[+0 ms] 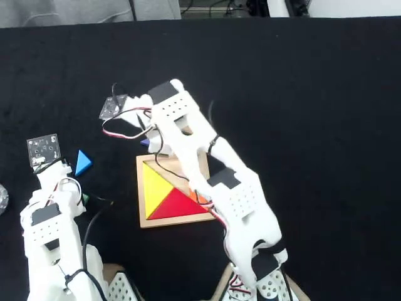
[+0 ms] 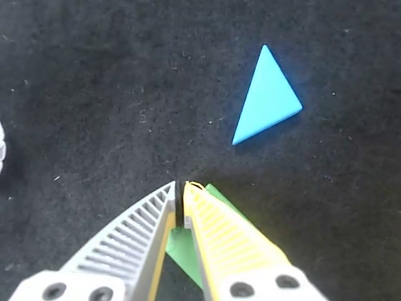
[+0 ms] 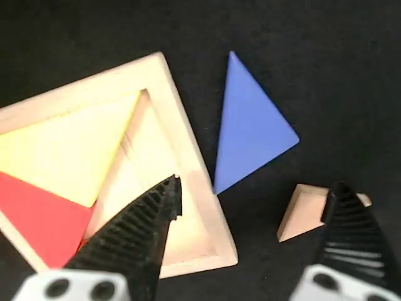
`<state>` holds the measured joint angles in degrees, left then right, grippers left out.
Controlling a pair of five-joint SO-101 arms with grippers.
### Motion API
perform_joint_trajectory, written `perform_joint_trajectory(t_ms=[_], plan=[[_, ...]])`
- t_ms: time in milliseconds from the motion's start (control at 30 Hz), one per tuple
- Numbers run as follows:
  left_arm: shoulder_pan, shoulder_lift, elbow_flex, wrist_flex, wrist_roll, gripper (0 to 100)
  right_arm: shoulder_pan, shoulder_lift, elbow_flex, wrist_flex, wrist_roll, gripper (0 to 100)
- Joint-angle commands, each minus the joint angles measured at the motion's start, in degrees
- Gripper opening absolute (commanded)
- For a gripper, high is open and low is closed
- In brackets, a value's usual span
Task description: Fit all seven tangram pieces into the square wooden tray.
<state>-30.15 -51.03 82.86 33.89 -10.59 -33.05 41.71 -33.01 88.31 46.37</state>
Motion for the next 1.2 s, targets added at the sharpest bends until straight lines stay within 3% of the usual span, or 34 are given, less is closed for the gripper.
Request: perform_joint_trajectory(t_ms=[0,233,1167], plan=[[-1.8,-0.7,-3.0,0.3,0.2,3,-0.6,-0.3,-3.2,-1.7,-1.2,33.9],[-5.8,-0.7,-3.0,0.4,0.2,3,-0.6,0.5,-2.2,-4.7,-5.4,33.9],[-5.1,-0.7,-3.0,0.1,0.2,3,-1.7,7.3,-5.3,-7.7,-4.9,33.6]])
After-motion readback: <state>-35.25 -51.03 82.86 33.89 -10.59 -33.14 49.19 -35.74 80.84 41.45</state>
